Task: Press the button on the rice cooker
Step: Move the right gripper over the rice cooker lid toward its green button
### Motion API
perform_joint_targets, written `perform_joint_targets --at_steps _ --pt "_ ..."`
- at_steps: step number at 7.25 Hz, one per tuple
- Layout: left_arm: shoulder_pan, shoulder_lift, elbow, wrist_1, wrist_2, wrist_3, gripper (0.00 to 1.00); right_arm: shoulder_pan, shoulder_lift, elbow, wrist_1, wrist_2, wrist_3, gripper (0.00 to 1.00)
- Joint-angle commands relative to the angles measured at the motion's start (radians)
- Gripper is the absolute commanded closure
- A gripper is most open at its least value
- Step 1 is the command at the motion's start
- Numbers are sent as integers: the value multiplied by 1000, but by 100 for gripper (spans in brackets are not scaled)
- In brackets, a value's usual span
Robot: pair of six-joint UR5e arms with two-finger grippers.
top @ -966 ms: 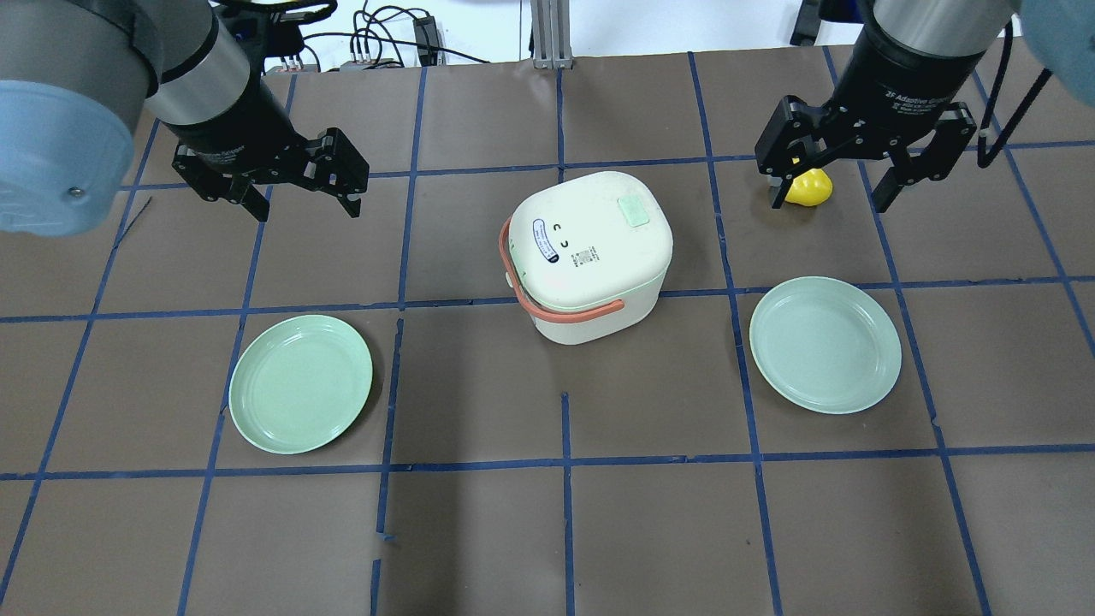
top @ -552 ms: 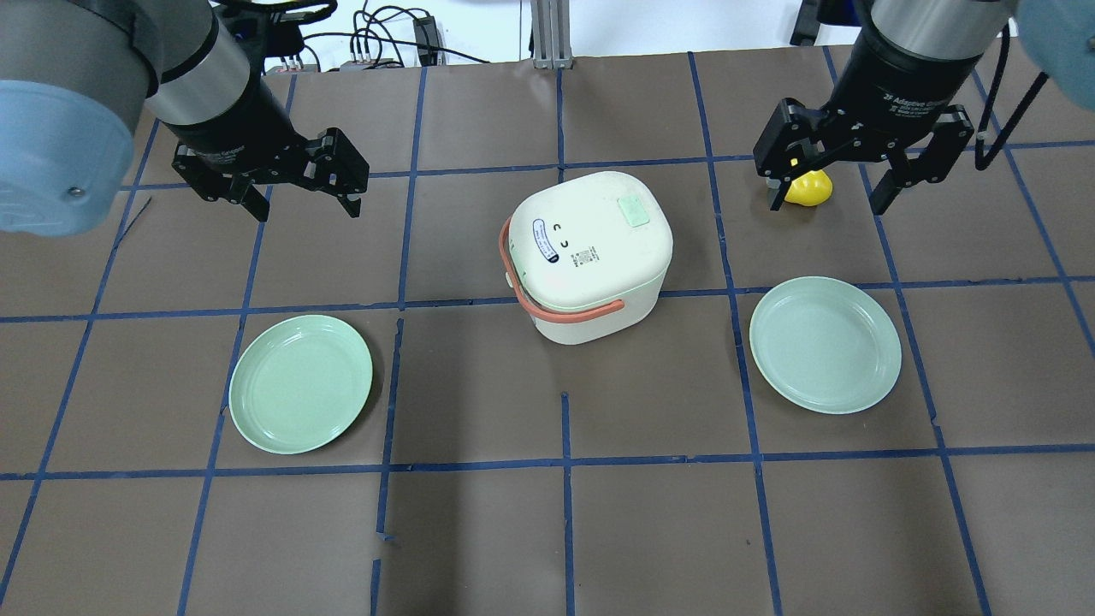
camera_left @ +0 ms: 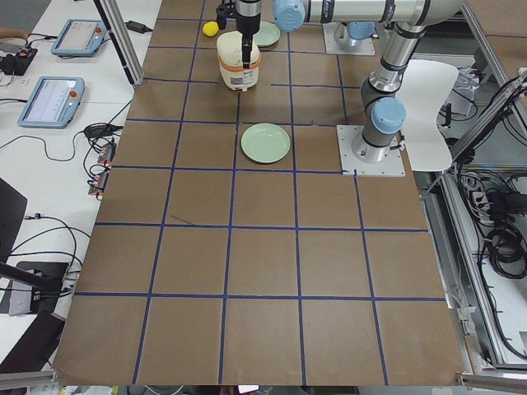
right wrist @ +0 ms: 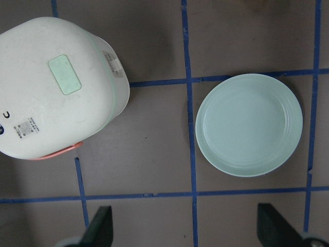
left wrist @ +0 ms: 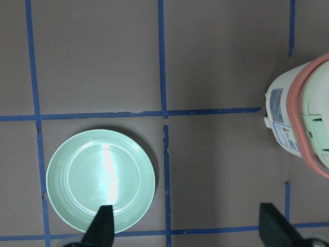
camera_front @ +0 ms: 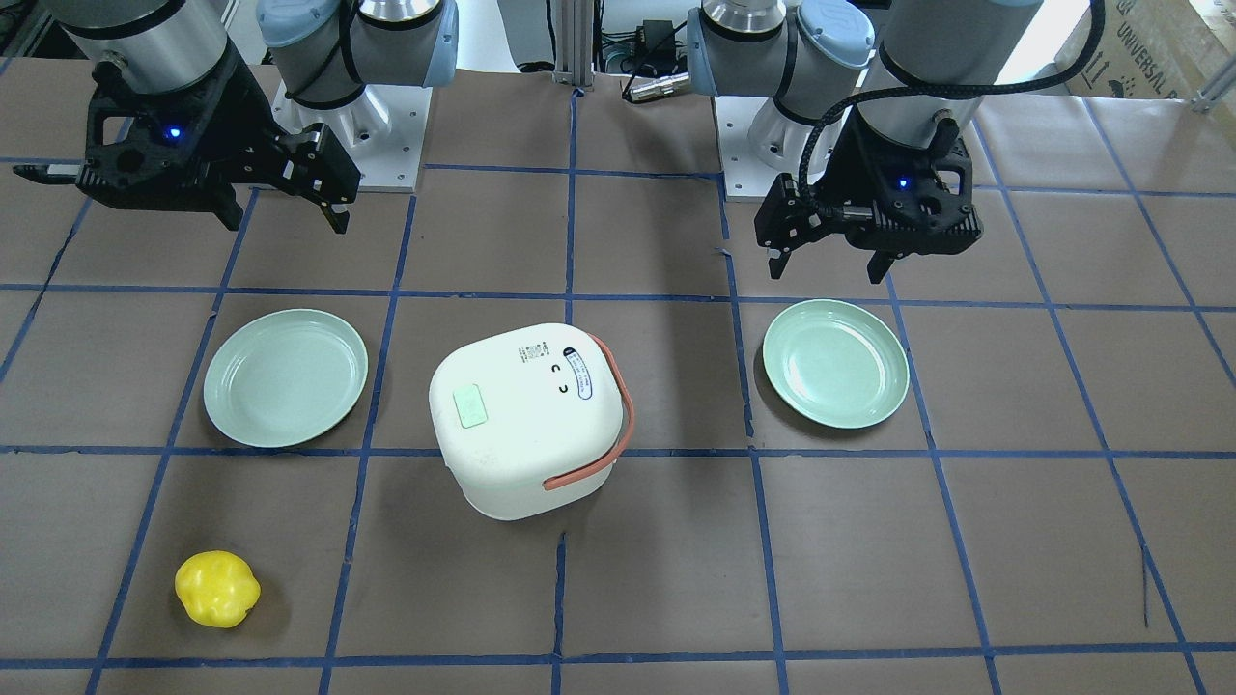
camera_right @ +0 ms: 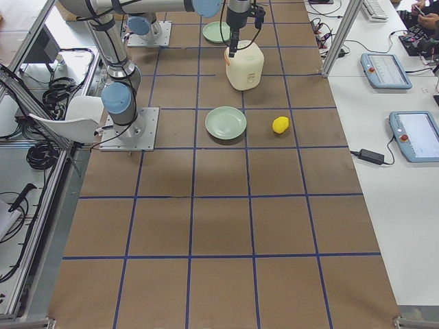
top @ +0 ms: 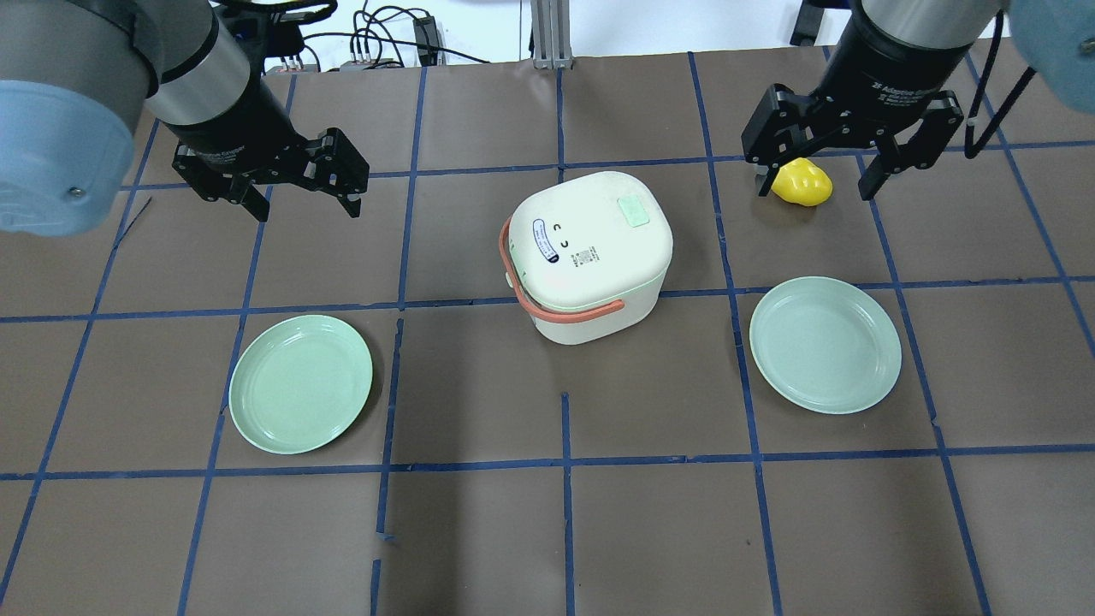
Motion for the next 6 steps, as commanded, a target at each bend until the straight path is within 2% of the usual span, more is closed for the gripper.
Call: perform_joint_targets --at_steps 1,2,3,4,5,6 --pt "0 0 0 0 0 0 0 92 91 -13 -121 6 34 25" --pt "0 0 0 0 0 -2 0 100 139 -17 -123 28 33 63" --pt "0 0 0 0 0 0 0 100 165 -19 -123 64 33 82" --pt "0 -1 0 0 0 0 0 101 170 -16 -126 93 45 89" --pt "0 0 0 0 0 0 0 101 173 -17 -130 121 44 89" --pt "0 0 0 0 0 0 0 104 191 -16 -182 123 41 89"
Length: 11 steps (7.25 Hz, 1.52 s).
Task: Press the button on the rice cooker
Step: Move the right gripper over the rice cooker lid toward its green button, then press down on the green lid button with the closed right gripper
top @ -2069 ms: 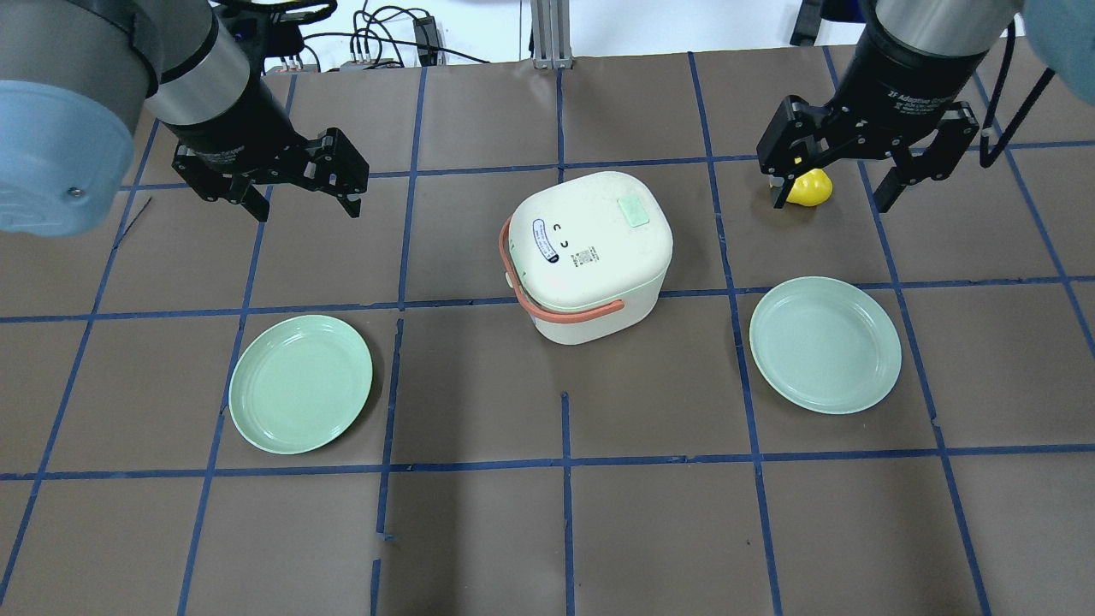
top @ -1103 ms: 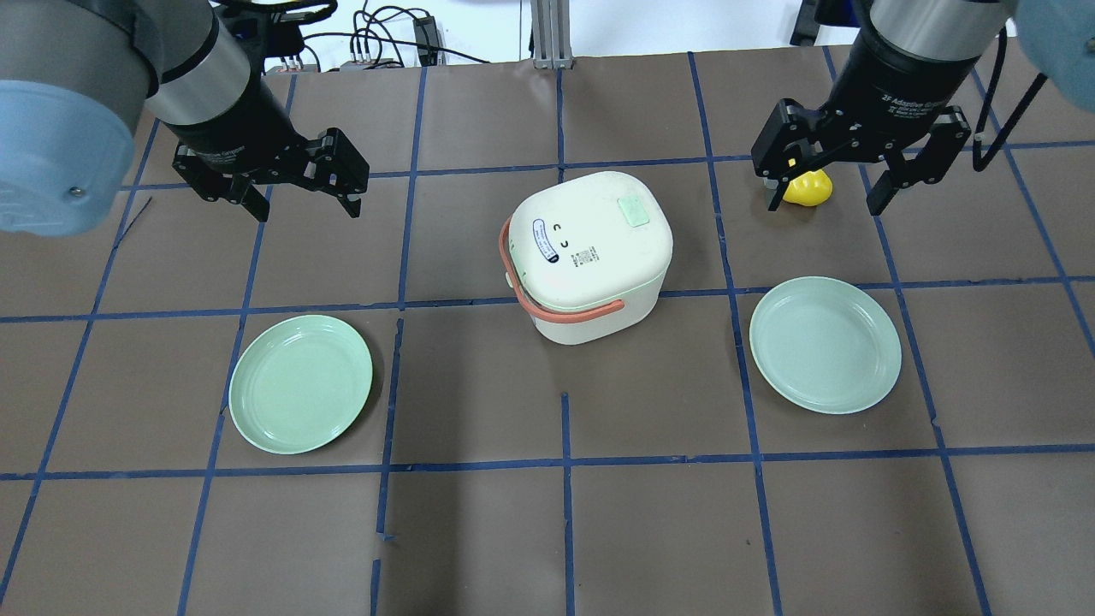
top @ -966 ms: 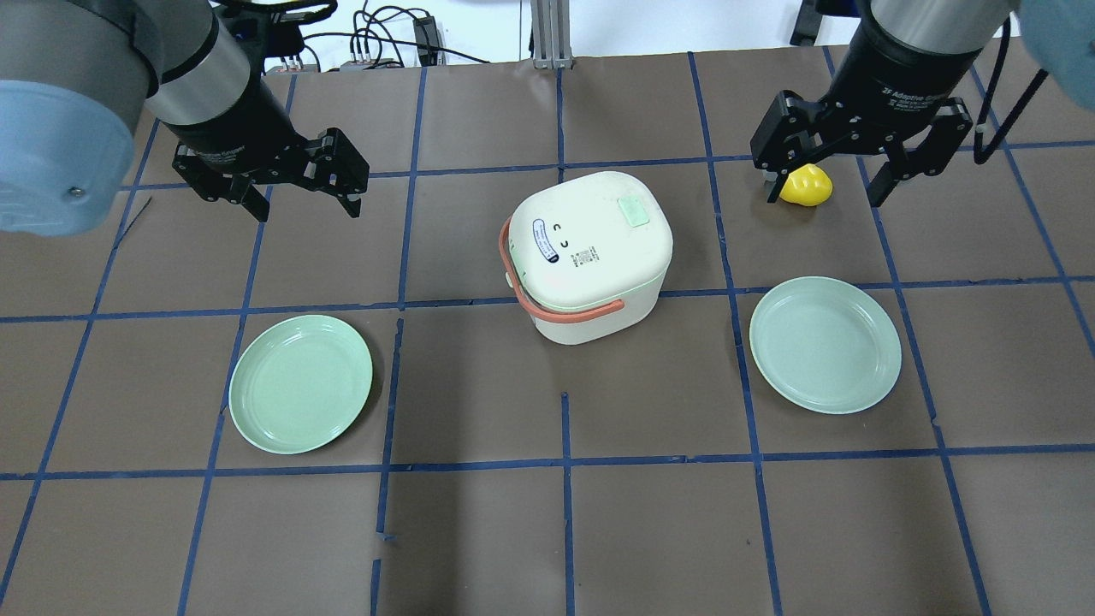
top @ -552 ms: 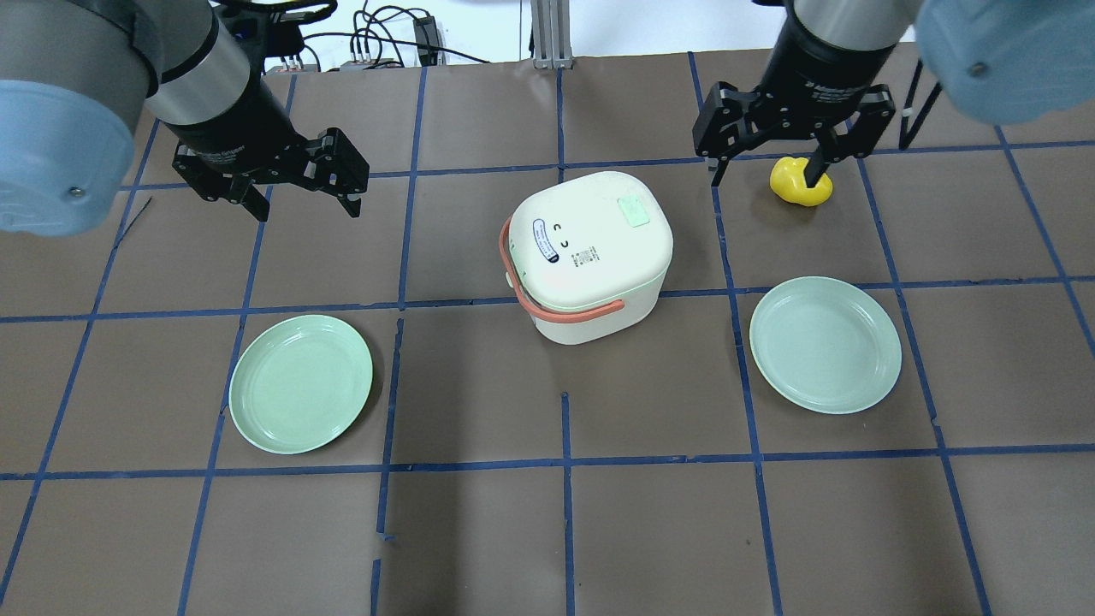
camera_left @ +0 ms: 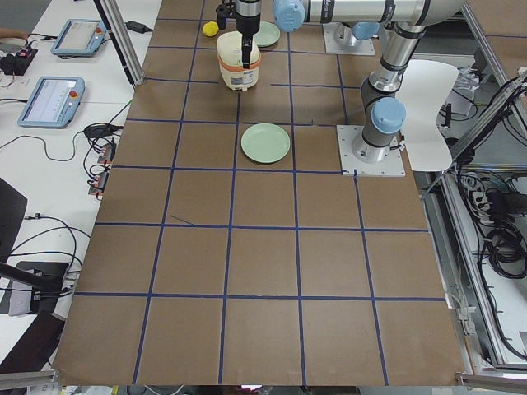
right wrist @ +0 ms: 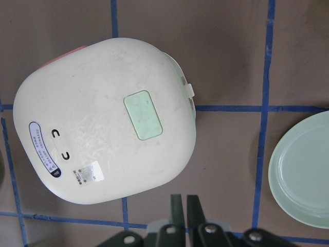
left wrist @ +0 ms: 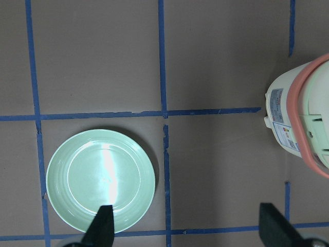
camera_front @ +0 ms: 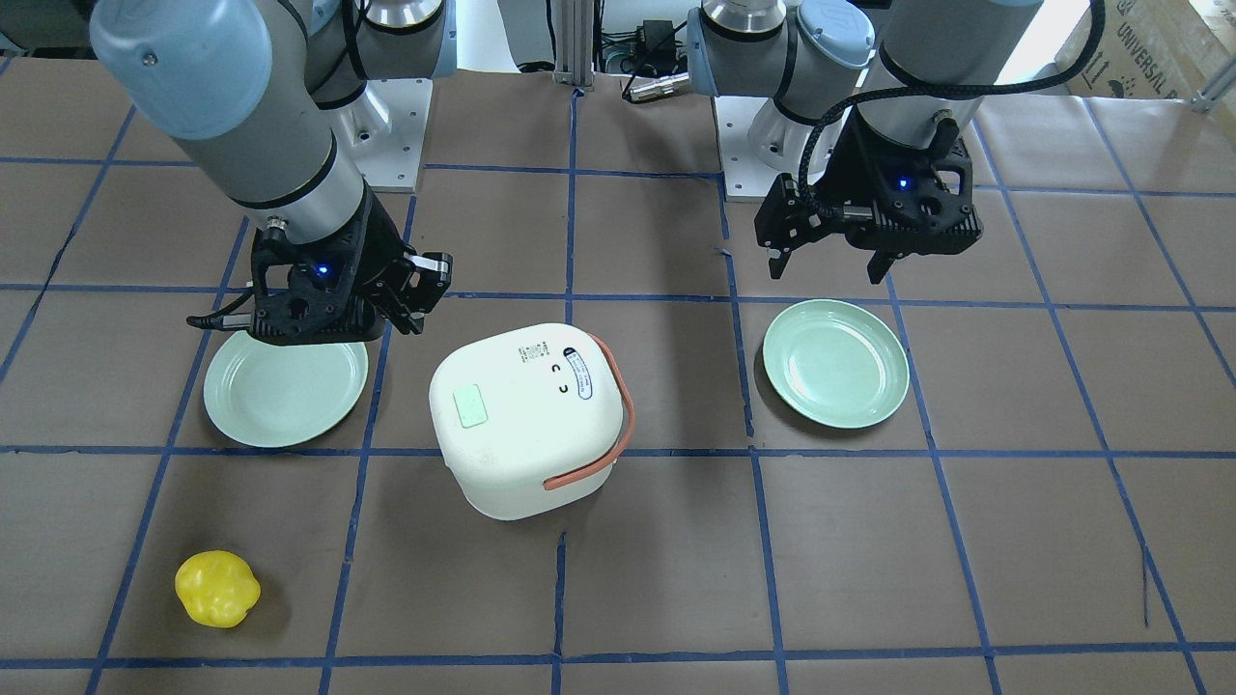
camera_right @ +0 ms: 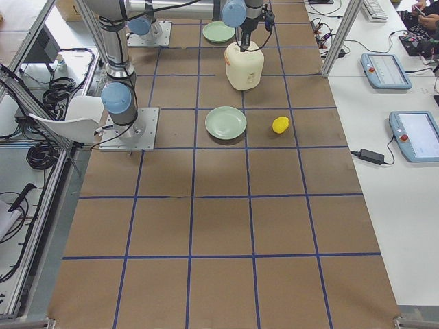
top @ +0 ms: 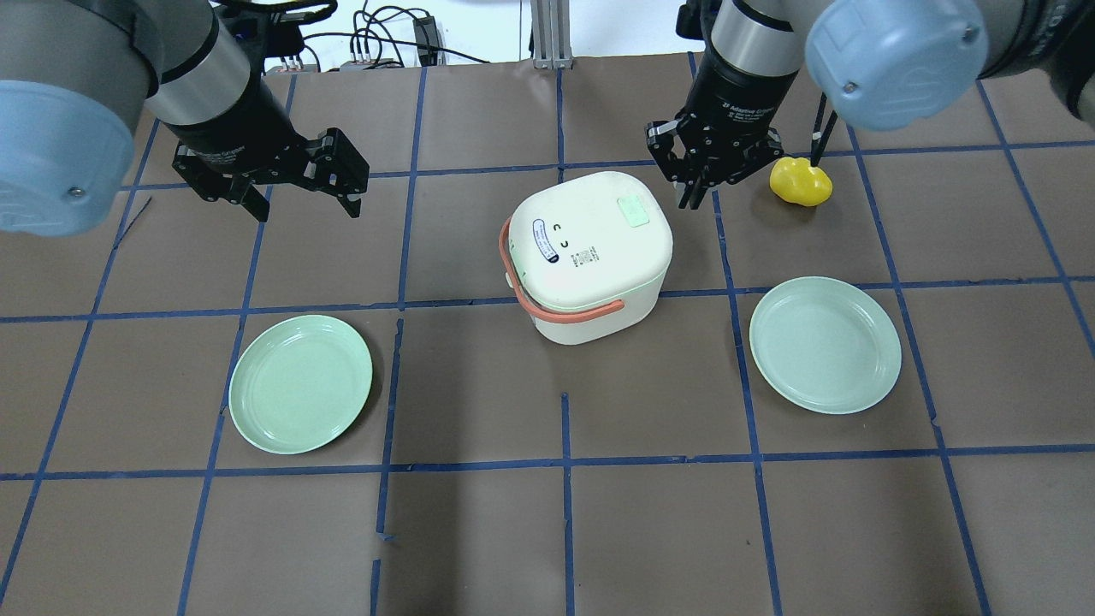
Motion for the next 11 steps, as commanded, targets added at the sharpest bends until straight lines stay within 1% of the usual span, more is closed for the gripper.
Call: perform_joint_targets --at_steps 1,2,4,5,6,11 --pt "0 -1 0 0 0 0 0 14 44 1 -60 14 -3 89" --pt "0 0 0 0 0 0 0 15 69 1 -98 14 -3 89" --pt "0 0 0 0 0 0 0 20 86 1 -103 16 -7 89" --pt "0 -1 0 0 0 0 0 20 98 1 -120 25 -4 88" --pt "0 0 0 0 0 0 0 20 113 2 -153 59 2 88" --pt "0 0 0 0 0 0 0 20 142 5 -190 62 -1 87"
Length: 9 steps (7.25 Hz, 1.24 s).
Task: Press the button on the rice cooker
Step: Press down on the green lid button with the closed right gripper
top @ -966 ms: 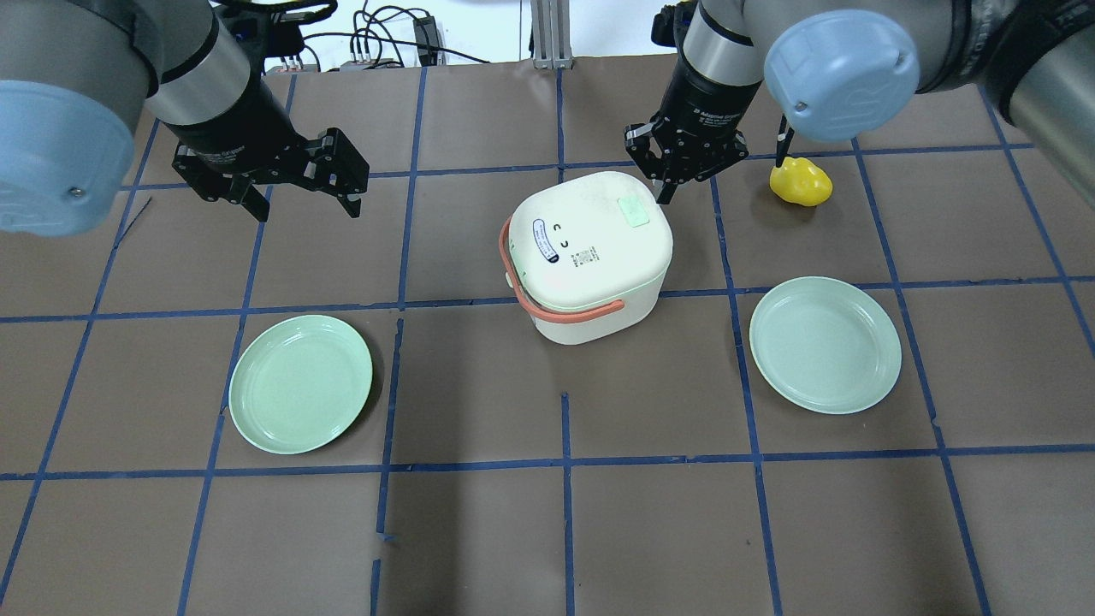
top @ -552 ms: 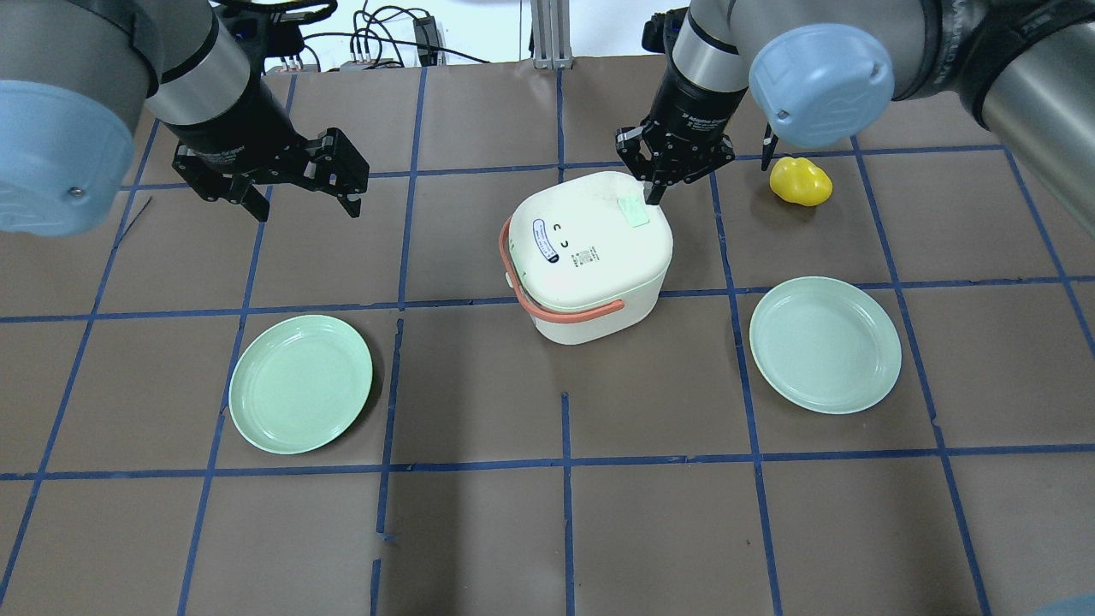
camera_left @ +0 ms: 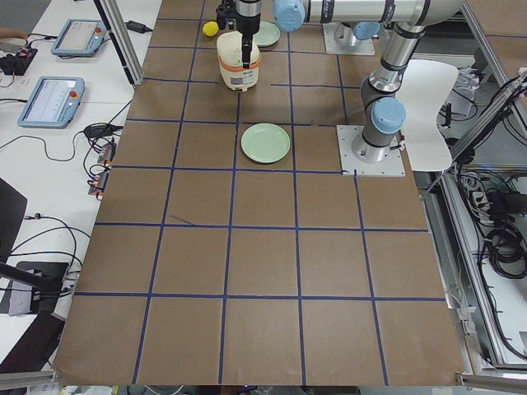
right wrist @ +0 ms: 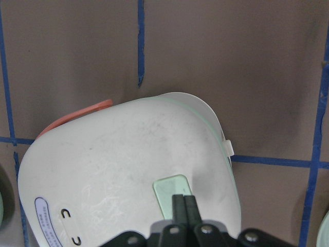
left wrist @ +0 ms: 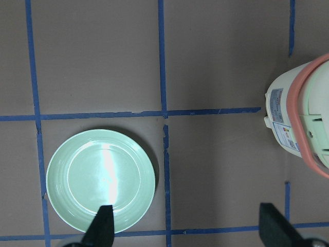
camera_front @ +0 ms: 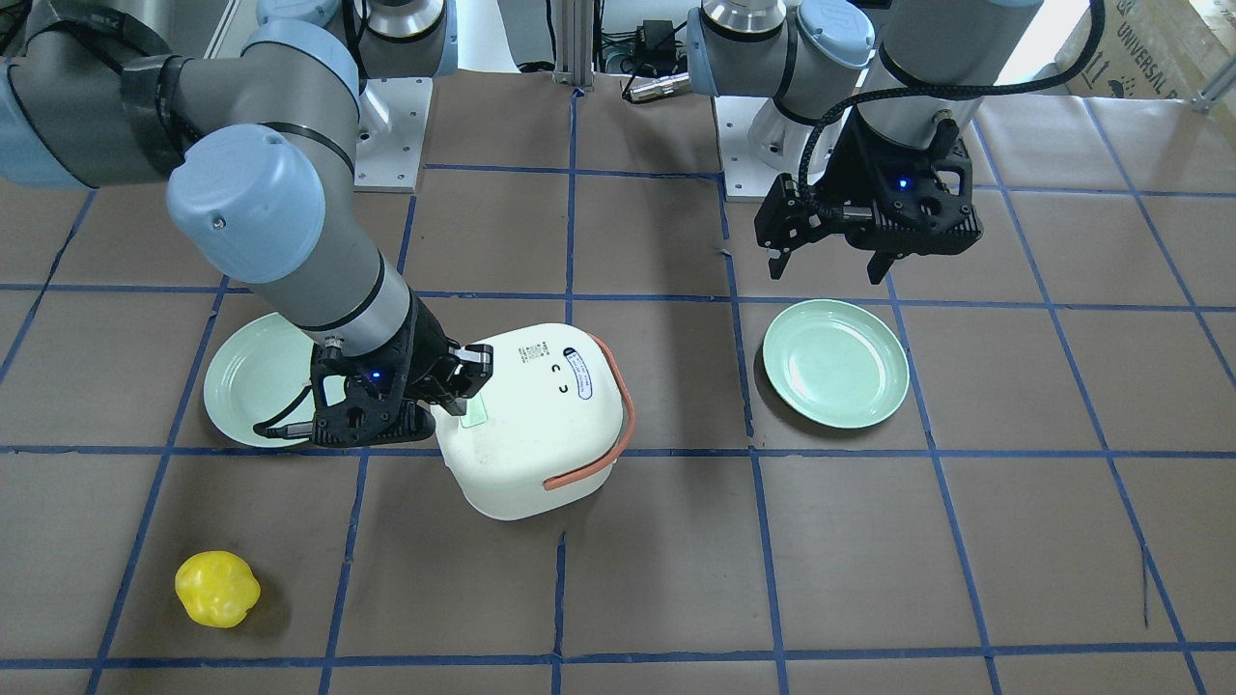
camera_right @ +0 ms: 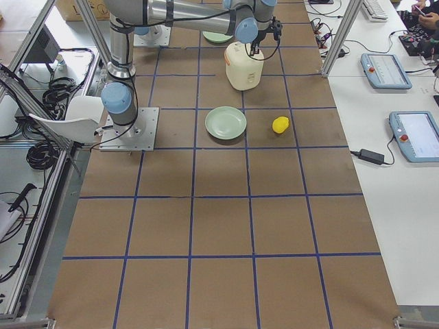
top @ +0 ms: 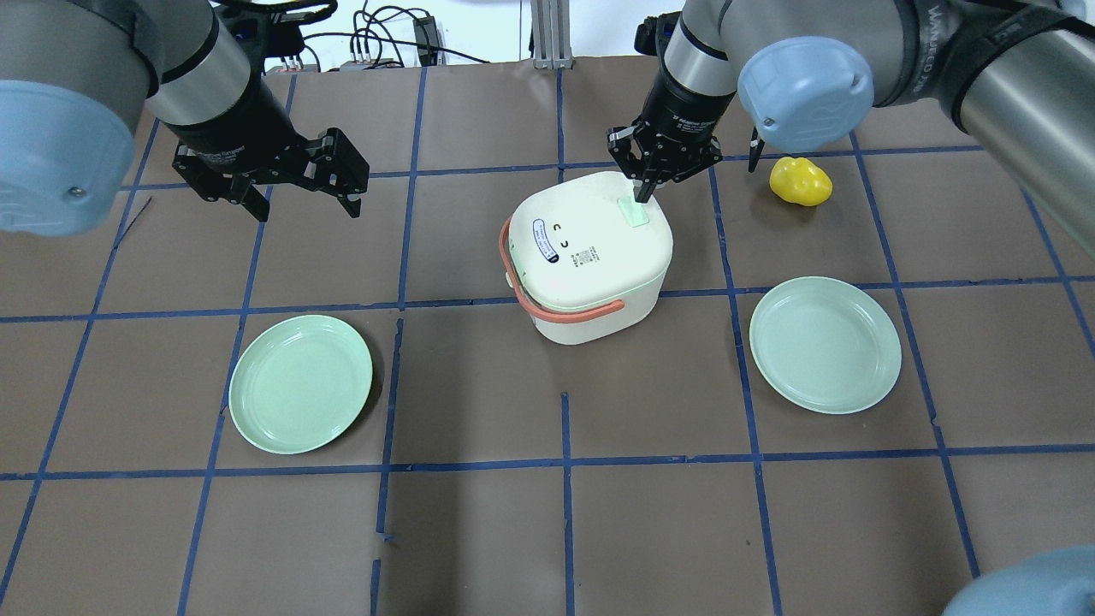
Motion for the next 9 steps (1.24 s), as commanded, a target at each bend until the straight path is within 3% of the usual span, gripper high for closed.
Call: perform_joint_targets --at_steps 1,9 --pt "0 1 0 0 0 0 0 0 5 10 -11 0 -2 87" --pt "0 1 0 0 0 0 0 14 27 11 -34 -1 4 87"
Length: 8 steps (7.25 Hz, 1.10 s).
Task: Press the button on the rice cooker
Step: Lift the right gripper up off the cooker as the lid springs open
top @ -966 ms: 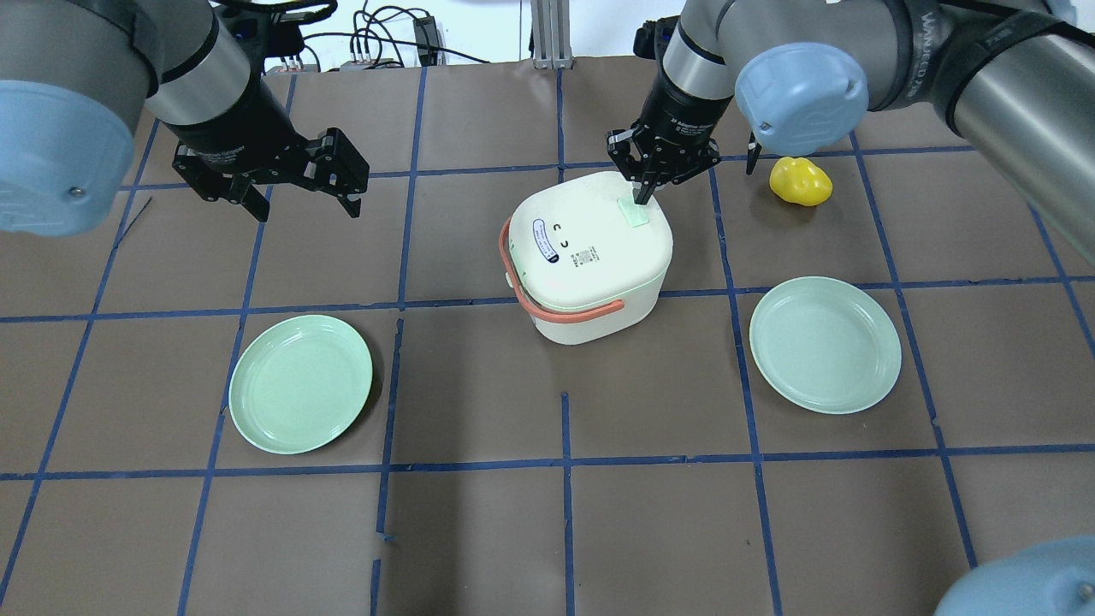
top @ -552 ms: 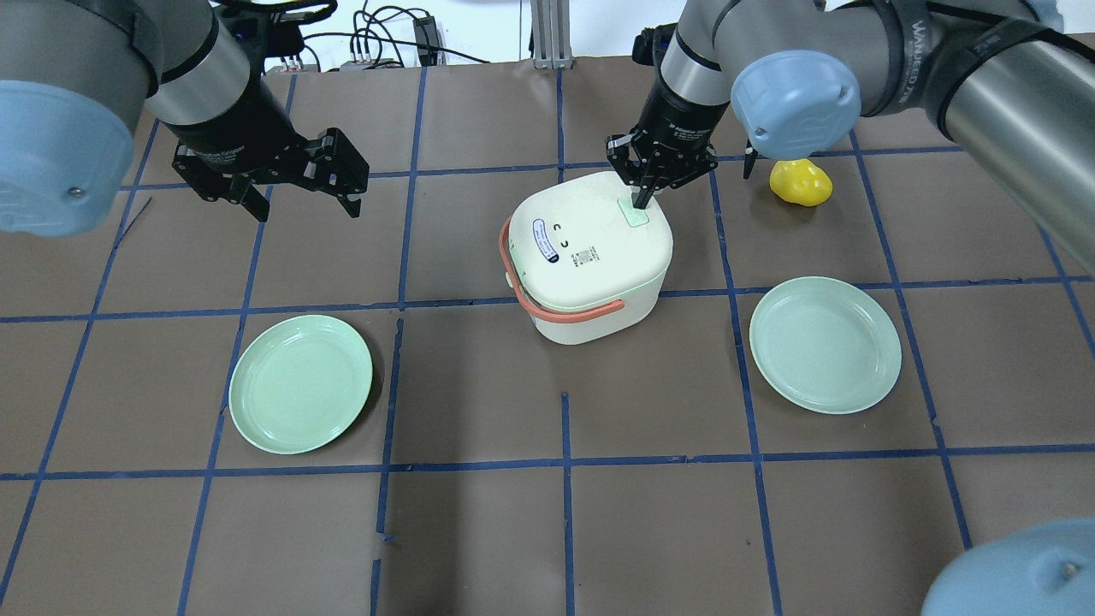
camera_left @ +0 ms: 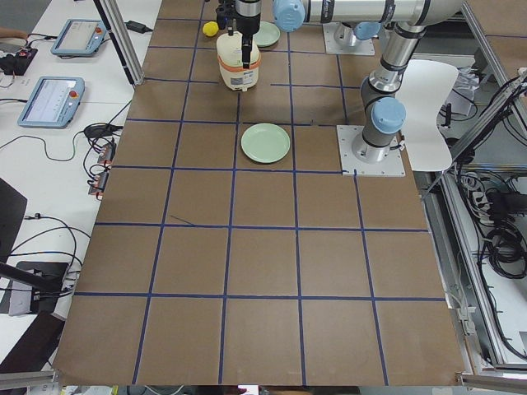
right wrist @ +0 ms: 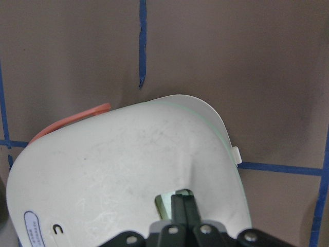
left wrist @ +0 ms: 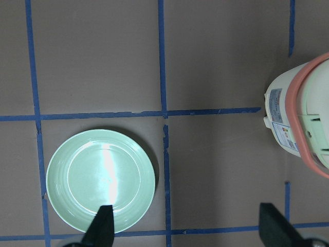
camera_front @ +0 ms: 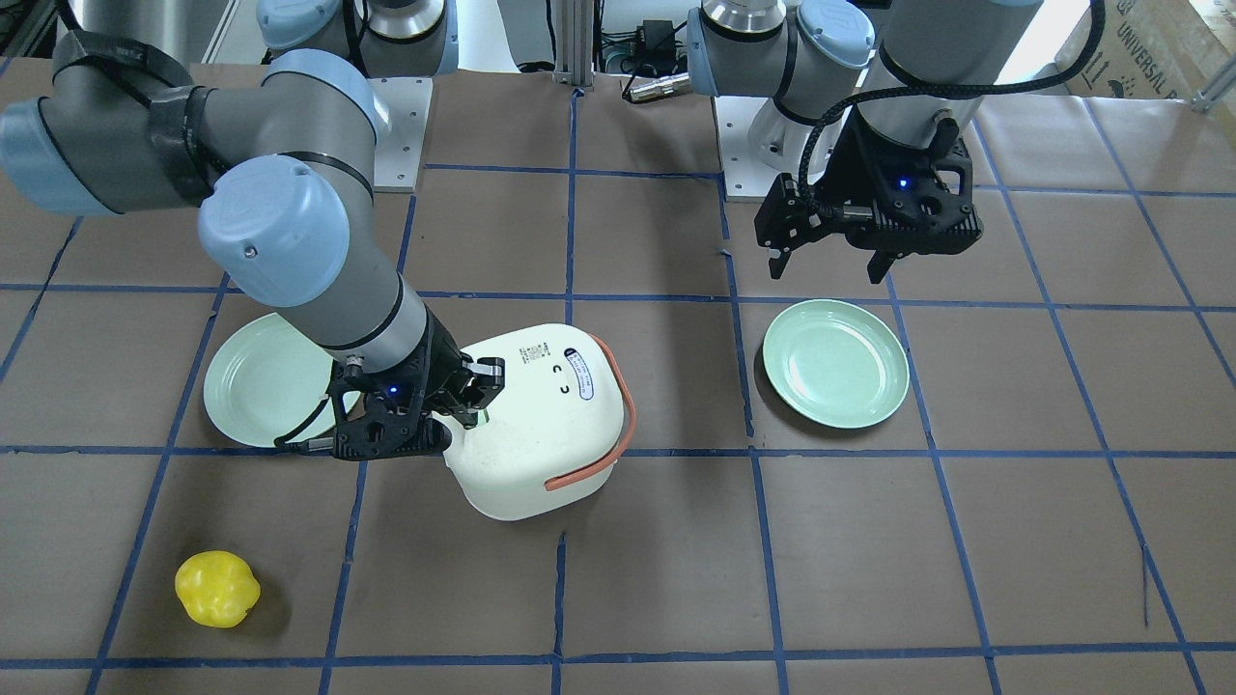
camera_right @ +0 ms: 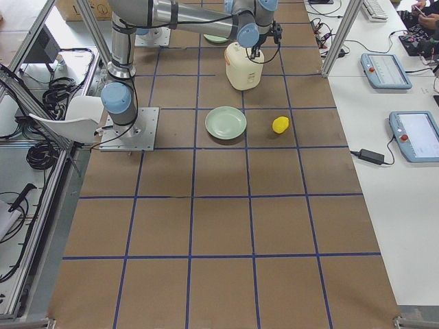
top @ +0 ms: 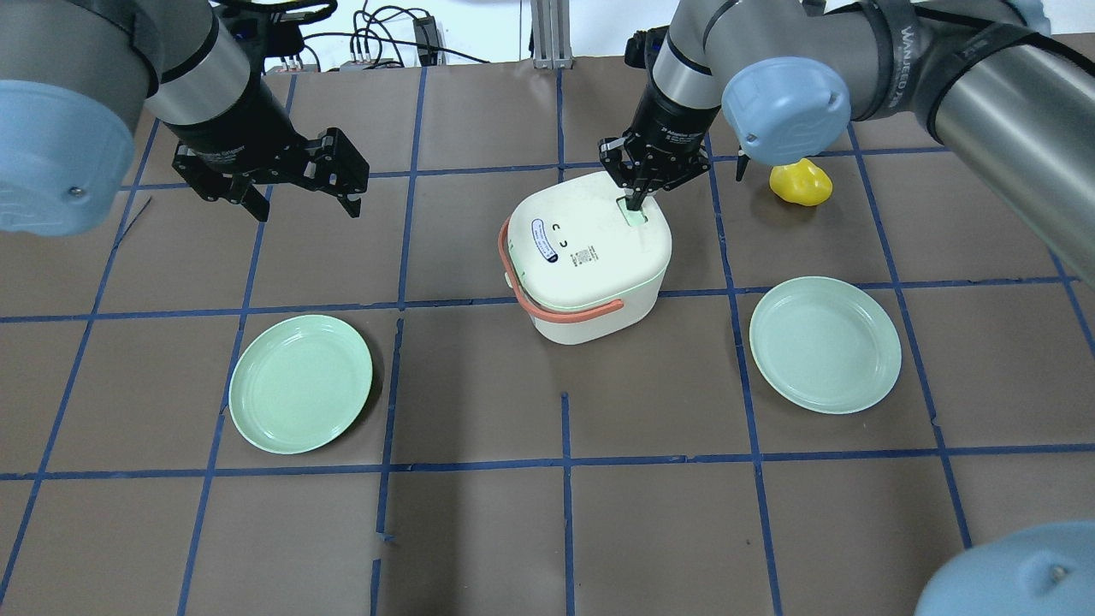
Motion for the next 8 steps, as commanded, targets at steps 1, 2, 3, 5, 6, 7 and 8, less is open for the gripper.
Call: perform_joint_targets --at_steps 1,2,3,5,6,7,8 --pt "0 0 0 0 0 0 0 1 -1 -13 2 -9 0 86" --pt "0 0 0 0 0 0 0 1 -13 -25 15 -12 0 84" --pt "0 0 0 0 0 0 0 1 -29 -88 103 -14 0 77" --pt "0 -1 0 0 0 0 0 1 -63 -300 354 -17 5 36" --pt "0 0 0 0 0 0 0 -5 -76 -353 375 -54 3 3" --pt "0 -1 0 0 0 0 0 -18 -98 -357 384 -89 0 0" --pt "0 -1 0 0 0 0 0 -21 -116 -354 400 -121 -9 0"
